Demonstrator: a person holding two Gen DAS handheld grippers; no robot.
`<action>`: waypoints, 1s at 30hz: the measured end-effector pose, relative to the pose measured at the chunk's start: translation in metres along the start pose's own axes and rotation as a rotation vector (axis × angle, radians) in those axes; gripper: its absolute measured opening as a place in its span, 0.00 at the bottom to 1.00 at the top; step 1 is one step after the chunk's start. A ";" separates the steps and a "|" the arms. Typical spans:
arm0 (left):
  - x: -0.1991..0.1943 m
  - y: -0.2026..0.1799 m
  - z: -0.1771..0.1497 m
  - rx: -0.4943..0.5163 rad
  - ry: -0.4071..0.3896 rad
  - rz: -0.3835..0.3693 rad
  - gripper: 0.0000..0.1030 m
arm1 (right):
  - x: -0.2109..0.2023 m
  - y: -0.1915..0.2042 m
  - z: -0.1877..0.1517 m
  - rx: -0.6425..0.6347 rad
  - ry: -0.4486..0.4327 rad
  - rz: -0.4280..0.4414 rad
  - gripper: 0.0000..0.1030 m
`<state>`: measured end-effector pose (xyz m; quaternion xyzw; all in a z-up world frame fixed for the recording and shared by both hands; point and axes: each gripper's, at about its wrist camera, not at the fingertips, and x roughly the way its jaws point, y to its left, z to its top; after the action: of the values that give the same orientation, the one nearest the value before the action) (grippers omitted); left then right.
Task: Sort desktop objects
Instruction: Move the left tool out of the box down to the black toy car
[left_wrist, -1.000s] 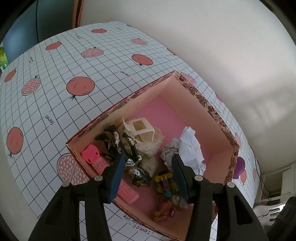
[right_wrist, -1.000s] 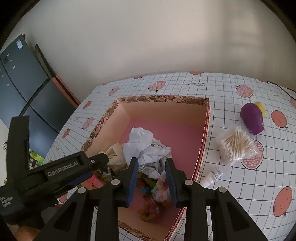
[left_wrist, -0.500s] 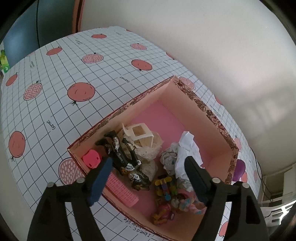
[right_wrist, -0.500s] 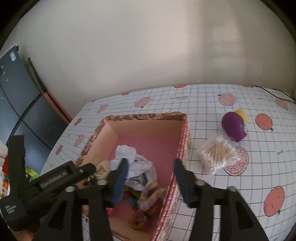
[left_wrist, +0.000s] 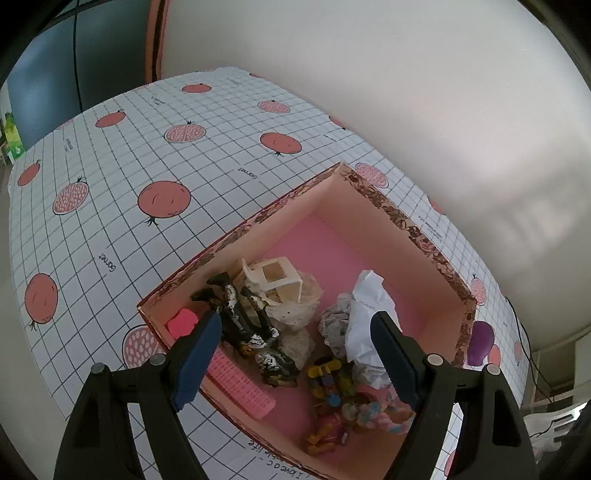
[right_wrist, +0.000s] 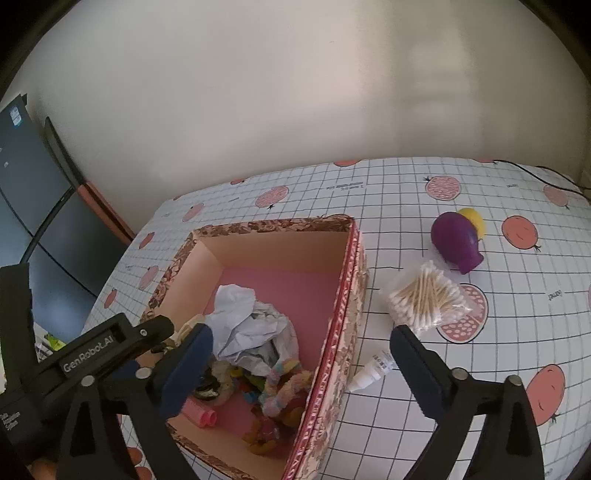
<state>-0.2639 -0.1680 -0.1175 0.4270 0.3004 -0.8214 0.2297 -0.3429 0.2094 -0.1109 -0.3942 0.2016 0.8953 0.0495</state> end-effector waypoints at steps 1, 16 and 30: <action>0.000 -0.001 0.000 0.003 -0.001 0.001 0.81 | 0.000 -0.002 0.000 0.005 -0.001 -0.003 0.97; -0.021 -0.034 -0.005 0.081 -0.063 -0.029 0.81 | -0.032 -0.046 0.015 0.113 -0.063 -0.043 1.00; -0.060 -0.115 -0.035 0.257 -0.083 -0.224 0.81 | -0.104 -0.129 0.023 0.309 -0.099 -0.211 1.00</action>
<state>-0.2857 -0.0546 -0.0485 0.3822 0.2289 -0.8905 0.0924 -0.2556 0.3442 -0.0630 -0.3561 0.2914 0.8620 0.2126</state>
